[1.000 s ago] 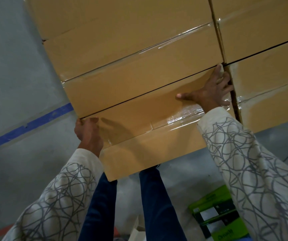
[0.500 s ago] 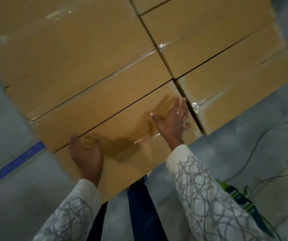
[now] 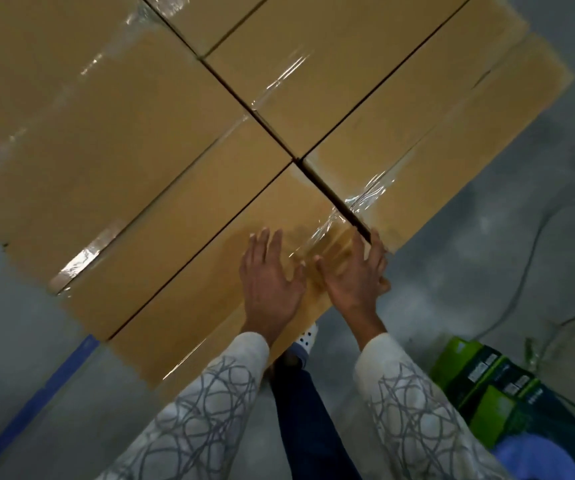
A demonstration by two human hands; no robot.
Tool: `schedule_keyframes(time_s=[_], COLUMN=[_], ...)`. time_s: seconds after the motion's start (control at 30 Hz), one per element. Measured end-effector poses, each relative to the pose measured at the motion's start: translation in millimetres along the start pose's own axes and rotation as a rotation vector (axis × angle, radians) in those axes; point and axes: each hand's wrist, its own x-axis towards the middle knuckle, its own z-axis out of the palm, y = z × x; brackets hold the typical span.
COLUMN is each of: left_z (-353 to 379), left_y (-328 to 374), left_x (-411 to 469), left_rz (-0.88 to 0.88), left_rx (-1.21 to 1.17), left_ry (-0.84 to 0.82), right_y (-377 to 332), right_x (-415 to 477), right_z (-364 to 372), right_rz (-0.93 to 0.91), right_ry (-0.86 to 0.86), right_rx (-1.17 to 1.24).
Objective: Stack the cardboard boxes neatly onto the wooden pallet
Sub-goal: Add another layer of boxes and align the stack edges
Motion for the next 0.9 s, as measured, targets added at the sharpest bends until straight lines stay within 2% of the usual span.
schedule_keyframes(time_s=[0.23,0.47,0.9], left_z=[-66,-138,-203], left_y=[26,68,102], left_x=[-94,-164,-281], left_rz=[-0.167,-0.236,-0.13], left_rx=[0.037,0.018,-0.099], left_ry=[0.006,0.065,0.249], right_y=[-6,-25,-27], right_x=[-84,-150,-254], right_z=[-59,-140,-244], right_rz=[-0.135,-0.208,-0.315], right_ry=[-0.188,-0.22,-0.148], right_rx=[-0.087,-0.124,-0.058])
